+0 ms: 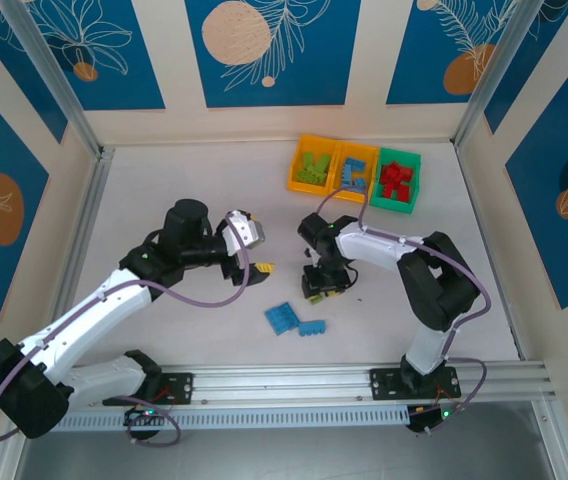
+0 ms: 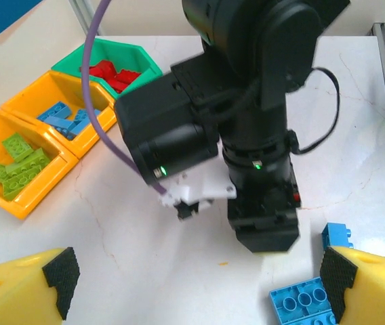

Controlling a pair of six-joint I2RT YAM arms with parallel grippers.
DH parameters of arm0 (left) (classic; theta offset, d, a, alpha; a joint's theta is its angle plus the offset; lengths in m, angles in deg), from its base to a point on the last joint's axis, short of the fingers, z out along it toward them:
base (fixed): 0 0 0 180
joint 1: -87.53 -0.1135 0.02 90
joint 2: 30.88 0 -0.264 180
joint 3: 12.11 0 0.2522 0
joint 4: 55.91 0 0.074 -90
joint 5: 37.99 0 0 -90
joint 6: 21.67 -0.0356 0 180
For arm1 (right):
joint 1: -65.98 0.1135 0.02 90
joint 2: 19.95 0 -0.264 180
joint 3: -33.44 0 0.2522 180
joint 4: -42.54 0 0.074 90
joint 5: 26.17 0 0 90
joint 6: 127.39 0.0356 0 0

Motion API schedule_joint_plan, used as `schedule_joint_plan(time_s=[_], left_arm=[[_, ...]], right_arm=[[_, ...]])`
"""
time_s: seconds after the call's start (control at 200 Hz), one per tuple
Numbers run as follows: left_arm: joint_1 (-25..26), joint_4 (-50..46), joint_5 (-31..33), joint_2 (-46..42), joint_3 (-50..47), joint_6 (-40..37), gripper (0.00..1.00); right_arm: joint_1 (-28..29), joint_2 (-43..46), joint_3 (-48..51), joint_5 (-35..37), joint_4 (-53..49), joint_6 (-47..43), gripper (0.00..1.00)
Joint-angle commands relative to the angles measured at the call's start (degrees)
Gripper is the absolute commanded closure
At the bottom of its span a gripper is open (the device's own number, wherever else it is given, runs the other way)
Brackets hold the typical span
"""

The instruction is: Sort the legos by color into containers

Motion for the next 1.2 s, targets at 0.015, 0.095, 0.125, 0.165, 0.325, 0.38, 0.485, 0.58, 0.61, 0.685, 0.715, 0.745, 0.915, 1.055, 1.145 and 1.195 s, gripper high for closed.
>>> schedule_joint_plan(time_s=[0.015,0.095,0.125,0.165,0.325,0.38,0.485,0.58,0.61,0.685,0.715,0.745,0.915,1.055,1.145,1.195], left_arm=[[0.1,2.4,-2.3,1.2,0.0,1.0,0.06],[0.1,1.9,-2.4,2.0,0.4,1.2,0.06],[0.1,1.9,-2.6,2.2,0.5,1.4,0.06],[0.2,2.2,-2.6,2.4,0.4,1.7,0.06],[0.1,3.2,-2.8,2.8,0.0,3.1,0.06],[0.1,3.1,-2.7,2.7,0.0,3.3,0.06],[0.1,3.0,-2.4,2.3,-0.3,3.4,0.05],[0.2,3.3,-2.7,1.8,-0.9,3.4,0.05],[0.2,3.3,-2.8,1.8,-1.1,3.4,0.05],[0.2,3.4,-2.9,1.8,-1.5,3.9,0.05],[0.1,3.3,-2.9,1.8,-1.5,4.1,0.05],[0.2,3.3,-3.0,1.8,-1.5,4.2,0.04],[0.2,2.8,-2.6,1.8,-1.4,3.5,0.03],[0.1,2.9,-2.5,3.0,-0.6,3.2,0.03],[0.1,2.9,-2.8,3.9,0.4,3.2,0.02],[0.2,3.0,-3.0,4.3,0.9,3.3,0.02]], right_arm=[[-1.0,3.9,-1.1,1.7,-2.3,-1.4,0.46],[-0.1,5.1,-2.5,1.2,-3.3,-2.7,0.44],[0.1,5.4,-2.8,1.2,-3.5,-2.8,0.44],[0.3,5.4,-2.9,1.3,-3.5,-2.6,0.44],[0.4,3.0,-3.1,2.6,-2.4,-1.9,0.33],[0.6,1.8,-2.8,3.5,-1.8,-2.3,0.29],[1.2,-0.4,-2.5,4.3,-0.9,-4.1,0.31],[1.6,-1.5,-2.7,5.0,-0.5,-5.1,0.39],[1.6,-1.7,-2.6,5.0,-0.2,-5.4,0.43],[1.4,-2.0,-3.0,5.1,-0.2,-5.8,0.50],[1.3,-2.0,-3.1,5.0,-0.1,-5.9,0.52],[1.2,-2.1,-3.1,4.9,-0.1,-6.1,0.55],[0.4,-1.8,-2.5,4.5,0.0,-6.8,0.62],[-1.1,0.1,-3.8,4.7,-1.0,-6.9,0.69],[-3.4,2.6,-7.4,4.6,-2.2,-6.2,0.69],[-5.1,3.8,-9.6,4.2,-2.1,-5.6,0.69]])
